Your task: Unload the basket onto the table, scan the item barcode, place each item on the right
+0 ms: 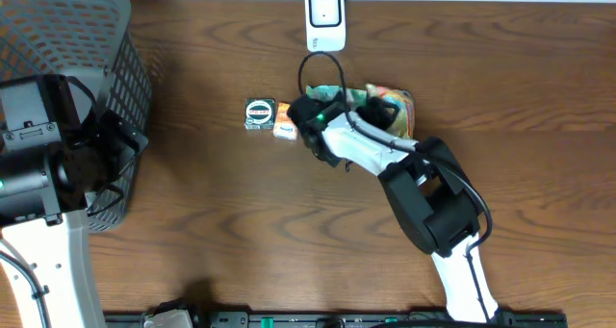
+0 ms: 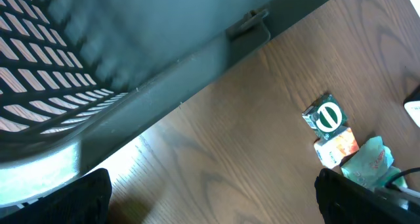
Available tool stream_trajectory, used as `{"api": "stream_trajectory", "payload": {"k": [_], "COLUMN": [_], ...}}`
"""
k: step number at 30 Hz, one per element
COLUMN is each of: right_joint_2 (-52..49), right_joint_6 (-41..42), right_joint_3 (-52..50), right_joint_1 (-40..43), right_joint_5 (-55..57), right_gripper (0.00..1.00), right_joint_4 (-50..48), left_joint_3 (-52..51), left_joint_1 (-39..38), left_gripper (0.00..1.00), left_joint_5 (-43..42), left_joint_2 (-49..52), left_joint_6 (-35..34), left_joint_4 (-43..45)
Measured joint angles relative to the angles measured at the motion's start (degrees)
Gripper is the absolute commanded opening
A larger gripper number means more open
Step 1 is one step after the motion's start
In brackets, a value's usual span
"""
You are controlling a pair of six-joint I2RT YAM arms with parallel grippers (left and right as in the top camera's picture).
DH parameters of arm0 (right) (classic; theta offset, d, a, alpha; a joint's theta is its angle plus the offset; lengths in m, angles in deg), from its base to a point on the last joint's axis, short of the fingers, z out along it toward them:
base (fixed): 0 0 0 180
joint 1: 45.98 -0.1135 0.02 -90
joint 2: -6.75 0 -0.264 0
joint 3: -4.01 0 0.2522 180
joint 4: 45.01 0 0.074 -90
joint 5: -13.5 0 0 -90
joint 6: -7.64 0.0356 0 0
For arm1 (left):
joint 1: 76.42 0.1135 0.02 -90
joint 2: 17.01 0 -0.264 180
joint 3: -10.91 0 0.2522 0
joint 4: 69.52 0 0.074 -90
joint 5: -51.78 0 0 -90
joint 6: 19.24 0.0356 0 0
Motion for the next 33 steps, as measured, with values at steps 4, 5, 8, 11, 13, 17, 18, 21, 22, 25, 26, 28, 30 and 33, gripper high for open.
{"api": "stream_trajectory", "payload": {"k": [4, 5, 8, 11, 13, 17, 18, 21, 22, 25, 26, 28, 30, 33], "right_joint_2": [-0.6, -0.6, -0.6, -0.8, -0.9, -0.9, -0.8, -0.6, -0.5, 0.3, 0.4, 0.5, 0.5, 0.5], "right_joint_6": [0.0, 0.0, 0.7, 3.8, 5.1, 10.5, 10.8, 13.5, 13.9, 15.2, 15.5, 16.3, 17.2, 17.7], "right_joint_3": [0.0, 0.0, 0.1, 0.2, 0.3, 2.5, 2.7, 5.6, 6.2, 7.3, 7.3, 7.1, 6.4, 5.3], "right_joint_1": [3.4, 4.0, 4.5, 4.3, 3.9, 3.3, 3.3, 3.2, 3.2, 3.4, 3.6, 5.1, 7.9, 12.0], "right_joint_5": [1.9, 1.8, 1.8, 2.5, 2.6, 2.6, 2.6, 2.3, 2.1, 0.2, -0.6, -3.2, -6.0, -10.8], "right_gripper": [0.99, 0.99, 0.99, 0.99, 0.99, 0.99, 0.99, 0.99, 0.99, 0.99, 0.99, 0.99, 0.99, 0.99], "right_joint_4": [-0.1, -0.1, 0.7, 3.8, 5.5, 11.1, 11.3, 15.5, 16.1, 17.4, 17.8, 17.9, 17.4, 15.7], "left_joint_3": [0.0, 0.0, 0.0, 0.0, 0.0, 0.0, 0.0, 0.0, 0.0, 0.0, 0.0, 0.0, 0.0, 0.0], "left_joint_1": [0.0, 0.0, 0.0, 0.0, 0.0, 0.0, 0.0, 0.0, 0.0, 0.0, 0.0, 0.0, 0.0, 0.0], "left_gripper": [0.98, 0.98, 0.98, 0.98, 0.98, 0.98, 0.98, 0.98, 0.98, 0.98, 0.98, 0.98, 0.98, 0.97], "left_joint_5": [0.0, 0.0, 0.0, 0.0, 0.0, 0.0, 0.0, 0.0, 0.0, 0.0, 0.0, 0.0, 0.0, 0.0], "left_joint_2": [0.0, 0.0, 0.0, 0.0, 0.0, 0.0, 0.0, 0.0, 0.0, 0.0, 0.0, 0.0, 0.0, 0.0], "left_joint_6": [0.0, 0.0, 0.0, 0.0, 0.0, 0.0, 0.0, 0.0, 0.0, 0.0, 0.0, 0.0, 0.0, 0.0], "left_joint_4": [0.0, 0.0, 0.0, 0.0, 0.0, 0.0, 0.0, 0.0, 0.0, 0.0, 0.0, 0.0, 0.0, 0.0]}}
